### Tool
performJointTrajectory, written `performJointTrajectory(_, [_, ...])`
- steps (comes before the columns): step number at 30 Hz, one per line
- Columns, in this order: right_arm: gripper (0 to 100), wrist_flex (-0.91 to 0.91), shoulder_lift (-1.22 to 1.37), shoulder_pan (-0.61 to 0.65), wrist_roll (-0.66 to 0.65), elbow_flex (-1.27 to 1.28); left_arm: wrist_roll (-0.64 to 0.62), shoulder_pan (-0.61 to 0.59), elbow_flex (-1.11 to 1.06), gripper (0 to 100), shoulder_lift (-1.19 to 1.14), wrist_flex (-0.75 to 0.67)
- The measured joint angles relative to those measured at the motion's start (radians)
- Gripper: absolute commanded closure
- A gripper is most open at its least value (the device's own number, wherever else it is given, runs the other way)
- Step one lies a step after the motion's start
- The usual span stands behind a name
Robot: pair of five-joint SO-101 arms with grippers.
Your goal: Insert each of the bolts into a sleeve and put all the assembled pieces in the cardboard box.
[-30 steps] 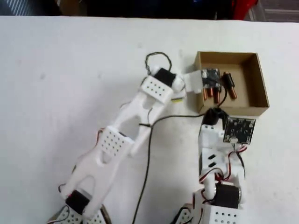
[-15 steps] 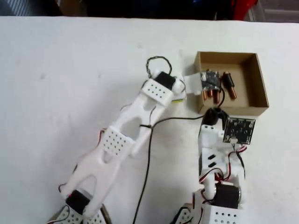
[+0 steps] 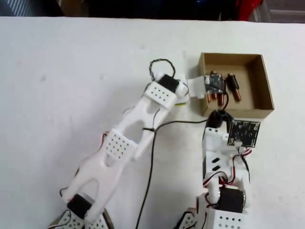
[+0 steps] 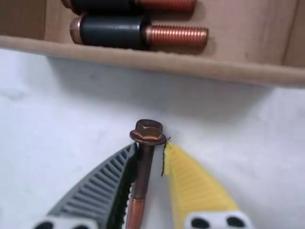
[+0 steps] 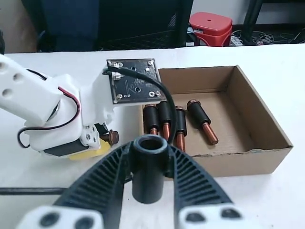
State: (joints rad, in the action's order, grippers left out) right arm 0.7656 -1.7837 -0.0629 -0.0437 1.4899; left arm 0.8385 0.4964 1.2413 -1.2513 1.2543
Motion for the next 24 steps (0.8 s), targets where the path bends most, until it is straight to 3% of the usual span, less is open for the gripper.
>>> performJointTrajectory(17, [98.1, 0.000, 0.000, 0.000, 0.000, 0.000, 0.000, 0.005, 0.020, 95, 0.002, 0.083])
performJointTrajectory(21, [98.1, 0.000, 0.000, 0.000, 0.000, 0.000, 0.000, 0.005, 0.020, 94, 0.002, 0.089])
performJointTrajectory(24, [98.1, 0.000, 0.000, 0.000, 0.000, 0.000, 0.000, 0.005, 0.020, 88, 0.002, 0.089])
